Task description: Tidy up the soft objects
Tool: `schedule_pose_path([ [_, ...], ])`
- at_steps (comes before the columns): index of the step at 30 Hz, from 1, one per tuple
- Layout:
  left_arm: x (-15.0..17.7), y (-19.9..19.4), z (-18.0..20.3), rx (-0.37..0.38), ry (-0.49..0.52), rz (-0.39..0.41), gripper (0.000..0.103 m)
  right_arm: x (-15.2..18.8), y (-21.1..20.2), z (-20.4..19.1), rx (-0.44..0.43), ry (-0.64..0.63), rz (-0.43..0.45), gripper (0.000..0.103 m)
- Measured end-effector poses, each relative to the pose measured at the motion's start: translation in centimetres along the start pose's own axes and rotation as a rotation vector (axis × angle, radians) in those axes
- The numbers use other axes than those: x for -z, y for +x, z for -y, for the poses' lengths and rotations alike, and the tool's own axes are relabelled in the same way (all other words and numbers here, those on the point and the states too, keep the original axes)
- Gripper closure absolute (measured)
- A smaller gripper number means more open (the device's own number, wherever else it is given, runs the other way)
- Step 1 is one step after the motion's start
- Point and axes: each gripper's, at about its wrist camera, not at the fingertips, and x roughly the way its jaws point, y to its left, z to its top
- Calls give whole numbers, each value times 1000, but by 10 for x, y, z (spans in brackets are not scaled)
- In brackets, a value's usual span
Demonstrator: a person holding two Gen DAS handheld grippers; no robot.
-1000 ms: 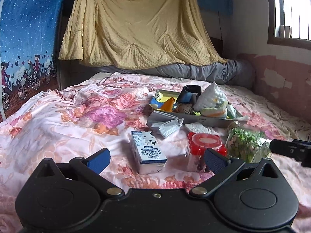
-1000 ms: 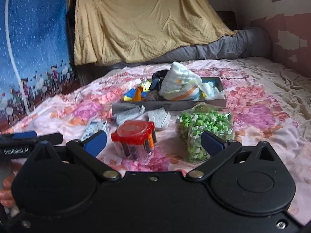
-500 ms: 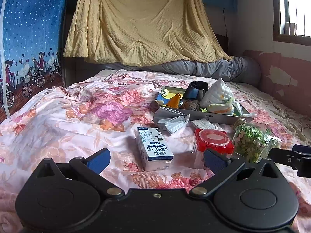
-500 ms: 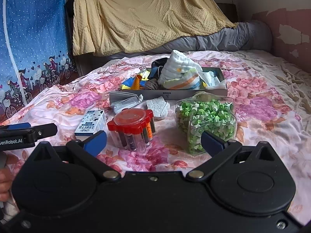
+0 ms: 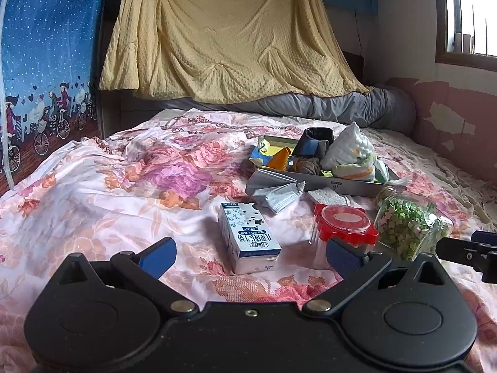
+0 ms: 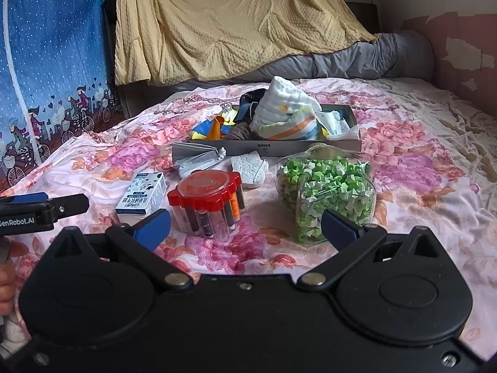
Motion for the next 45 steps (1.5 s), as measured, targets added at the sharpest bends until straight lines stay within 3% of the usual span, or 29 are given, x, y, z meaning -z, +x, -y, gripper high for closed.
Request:
schedule_pose_path([
  [21, -47, 92, -7, 67, 175, -30, 1, -48, 77, 10, -35, -62, -62, 0],
  [30, -67, 149, -22, 176, 184, -110, 1, -82, 126, 3, -18, -155, -92, 0],
  [37, -86, 200, -33, 306, 73, -217, 1, -117, 175, -15, -32, -245, -173, 0],
  [45, -99, 258, -26, 345, 91, -346, 1, -132, 230, -21, -1, -277, -295, 0],
])
